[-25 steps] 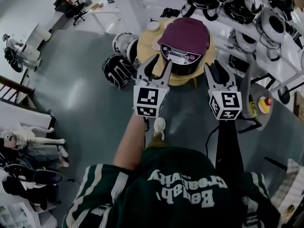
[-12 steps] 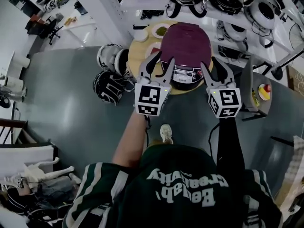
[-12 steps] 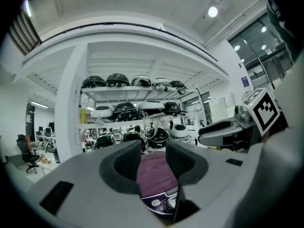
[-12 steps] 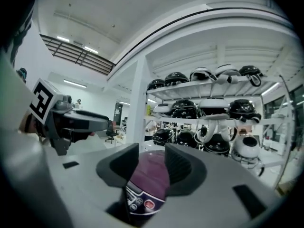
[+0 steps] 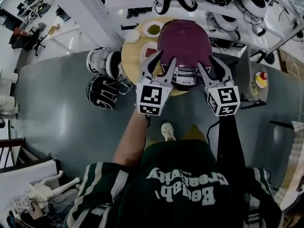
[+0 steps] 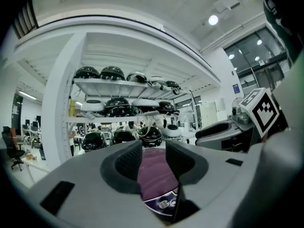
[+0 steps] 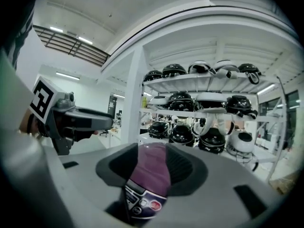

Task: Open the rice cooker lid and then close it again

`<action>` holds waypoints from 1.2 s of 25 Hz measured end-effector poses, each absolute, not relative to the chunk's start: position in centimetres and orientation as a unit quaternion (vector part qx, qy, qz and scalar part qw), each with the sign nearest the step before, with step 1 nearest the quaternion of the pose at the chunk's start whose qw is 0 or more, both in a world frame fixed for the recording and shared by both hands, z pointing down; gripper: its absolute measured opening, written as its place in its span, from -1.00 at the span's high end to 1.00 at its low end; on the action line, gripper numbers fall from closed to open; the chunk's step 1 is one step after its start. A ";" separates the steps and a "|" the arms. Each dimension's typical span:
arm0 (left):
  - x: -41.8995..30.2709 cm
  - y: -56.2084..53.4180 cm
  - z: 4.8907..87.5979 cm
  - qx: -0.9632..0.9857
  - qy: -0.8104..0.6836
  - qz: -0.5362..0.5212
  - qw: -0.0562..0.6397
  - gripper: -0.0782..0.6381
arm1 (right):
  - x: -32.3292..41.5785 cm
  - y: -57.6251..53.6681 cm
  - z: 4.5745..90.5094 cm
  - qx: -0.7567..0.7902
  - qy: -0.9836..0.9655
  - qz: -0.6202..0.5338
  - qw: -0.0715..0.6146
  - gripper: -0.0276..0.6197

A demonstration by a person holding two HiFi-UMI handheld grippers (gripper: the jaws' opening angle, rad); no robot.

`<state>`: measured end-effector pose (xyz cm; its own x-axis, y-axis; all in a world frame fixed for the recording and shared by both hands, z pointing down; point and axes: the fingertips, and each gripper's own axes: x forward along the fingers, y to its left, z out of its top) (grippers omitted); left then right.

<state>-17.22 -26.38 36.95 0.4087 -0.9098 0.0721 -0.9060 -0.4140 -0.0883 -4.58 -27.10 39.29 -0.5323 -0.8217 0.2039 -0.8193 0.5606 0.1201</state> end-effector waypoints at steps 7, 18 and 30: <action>-16.8 -27.1 38.5 -0.850 0.525 -0.046 0.001 0.35 | -5.1 -27.7 40.8 0.465 -0.874 0.008 0.141 0.34; -16.3 -28.0 40.6 -0.855 0.517 -0.050 -0.015 0.35 | -7.8 -27.6 46.5 0.367 -0.897 0.060 0.240 0.36; -16.4 -28.2 41.2 -0.852 0.520 -0.046 -0.026 0.35 | -9.1 -25.8 50.1 0.312 -0.900 0.067 0.298 0.37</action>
<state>-16.37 -28.19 41.24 0.4543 -0.8845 0.1059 -0.8894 -0.4572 -0.0030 -9.13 -25.76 50.12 -0.6284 -0.5212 0.5774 -0.6014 0.7963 0.0643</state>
